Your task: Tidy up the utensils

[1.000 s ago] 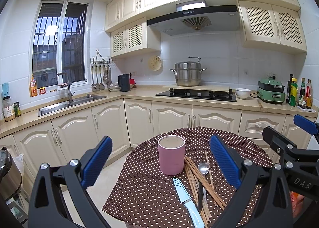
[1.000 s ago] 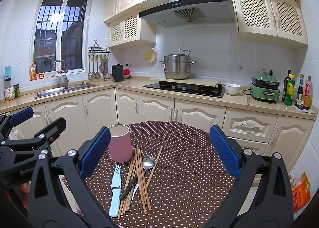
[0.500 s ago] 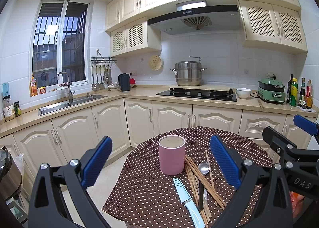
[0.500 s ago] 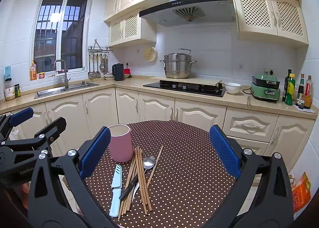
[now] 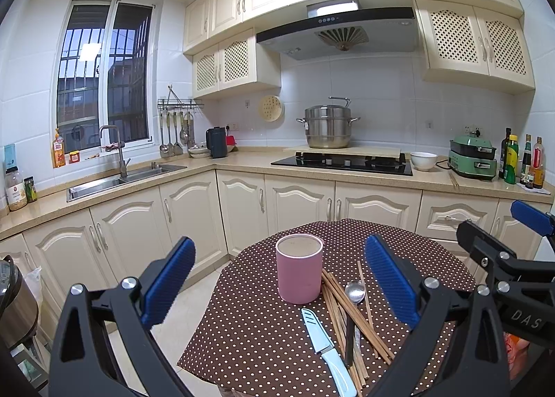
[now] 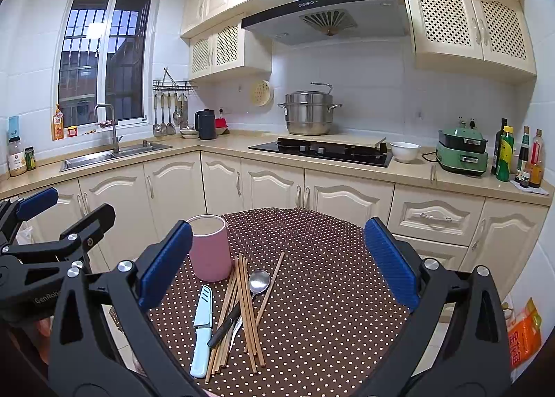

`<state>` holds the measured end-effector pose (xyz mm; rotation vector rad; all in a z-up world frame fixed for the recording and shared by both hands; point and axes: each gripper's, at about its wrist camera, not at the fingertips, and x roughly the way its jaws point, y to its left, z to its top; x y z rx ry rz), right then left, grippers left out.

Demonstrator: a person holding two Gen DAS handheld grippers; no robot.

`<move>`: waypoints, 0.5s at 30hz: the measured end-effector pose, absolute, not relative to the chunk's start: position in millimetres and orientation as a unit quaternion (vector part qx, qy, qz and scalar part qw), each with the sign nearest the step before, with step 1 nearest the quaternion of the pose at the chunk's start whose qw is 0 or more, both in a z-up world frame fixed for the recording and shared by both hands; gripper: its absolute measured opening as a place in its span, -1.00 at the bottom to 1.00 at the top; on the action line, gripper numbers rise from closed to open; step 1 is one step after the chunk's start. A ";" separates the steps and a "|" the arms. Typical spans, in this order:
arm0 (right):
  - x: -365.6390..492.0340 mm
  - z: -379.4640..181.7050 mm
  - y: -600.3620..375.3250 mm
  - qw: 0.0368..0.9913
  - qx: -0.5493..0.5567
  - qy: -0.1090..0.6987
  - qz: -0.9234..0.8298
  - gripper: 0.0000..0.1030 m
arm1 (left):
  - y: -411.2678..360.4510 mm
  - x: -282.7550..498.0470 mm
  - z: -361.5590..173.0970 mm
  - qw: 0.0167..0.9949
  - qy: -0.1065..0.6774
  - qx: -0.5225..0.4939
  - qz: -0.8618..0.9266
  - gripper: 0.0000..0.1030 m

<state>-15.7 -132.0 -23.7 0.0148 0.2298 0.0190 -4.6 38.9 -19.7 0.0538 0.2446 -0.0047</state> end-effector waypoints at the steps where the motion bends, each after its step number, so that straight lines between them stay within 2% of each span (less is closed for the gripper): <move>1: -15.5 -23.6 -132.4 0.993 0.008 0.115 0.010 0.88 | 38.8 -3.4 -20.0 0.992 0.123 0.027 -0.002 0.87; 15: -15.6 -22.9 -131.9 0.992 0.008 0.125 0.011 0.88 | 42.5 -4.0 -19.8 0.991 0.132 0.031 0.000 0.87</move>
